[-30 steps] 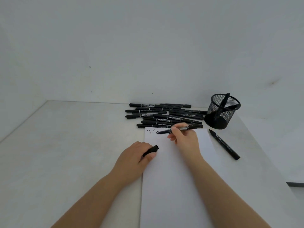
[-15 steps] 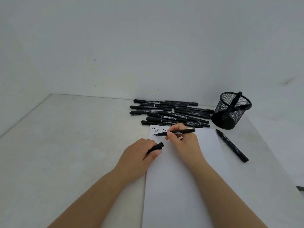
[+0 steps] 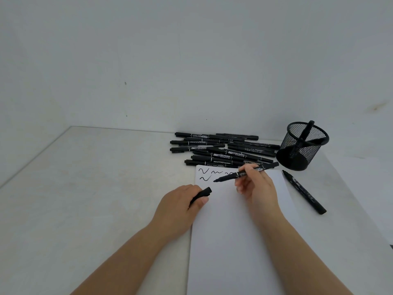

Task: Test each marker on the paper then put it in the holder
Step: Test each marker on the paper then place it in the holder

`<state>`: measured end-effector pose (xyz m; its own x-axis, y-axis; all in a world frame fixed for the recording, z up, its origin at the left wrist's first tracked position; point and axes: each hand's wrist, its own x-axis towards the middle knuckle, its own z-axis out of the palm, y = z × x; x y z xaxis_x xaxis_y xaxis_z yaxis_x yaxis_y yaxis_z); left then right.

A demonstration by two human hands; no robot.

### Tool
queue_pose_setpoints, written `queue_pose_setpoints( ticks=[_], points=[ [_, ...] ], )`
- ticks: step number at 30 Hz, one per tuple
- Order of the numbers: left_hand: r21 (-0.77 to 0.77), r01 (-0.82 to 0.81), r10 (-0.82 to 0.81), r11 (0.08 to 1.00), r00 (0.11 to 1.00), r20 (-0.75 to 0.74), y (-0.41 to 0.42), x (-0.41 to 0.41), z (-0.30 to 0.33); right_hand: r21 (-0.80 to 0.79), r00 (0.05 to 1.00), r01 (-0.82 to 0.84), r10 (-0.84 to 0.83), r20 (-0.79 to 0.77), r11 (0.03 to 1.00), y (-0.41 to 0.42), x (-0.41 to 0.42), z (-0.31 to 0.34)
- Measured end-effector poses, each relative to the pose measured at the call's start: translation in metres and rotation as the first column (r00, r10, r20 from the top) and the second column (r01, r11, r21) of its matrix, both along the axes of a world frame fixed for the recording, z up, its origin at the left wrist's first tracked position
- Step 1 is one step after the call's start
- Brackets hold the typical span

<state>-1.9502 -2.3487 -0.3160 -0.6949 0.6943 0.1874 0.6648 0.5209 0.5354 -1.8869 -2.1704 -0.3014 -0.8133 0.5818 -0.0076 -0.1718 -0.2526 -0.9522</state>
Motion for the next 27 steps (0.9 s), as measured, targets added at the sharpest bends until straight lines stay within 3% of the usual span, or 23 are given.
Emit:
queue_pose_setpoints(
  ticks=[14, 19, 27],
  points=[
    [0.007, 0.011, -0.011, 1.000, 0.999, 0.030, 0.001, -0.001, 0.000, 0.146, 0.989, -0.094, 0.076, 0.125, 0.985, -0.009, 0.000, 0.003],
    [0.136, -0.019, 0.004, 0.991, 0.994, 0.108, 0.000, 0.001, 0.003, 0.238, 0.977, -0.200, 0.175, 0.121, 0.950, -0.014, 0.002, 0.005],
    [0.250, -0.047, -0.007, 0.967, 0.978, 0.211, -0.002, 0.001, 0.004, 0.207, 0.956, -0.291, 0.272, 0.112, 0.934, -0.017, 0.002, 0.002]
  ],
)
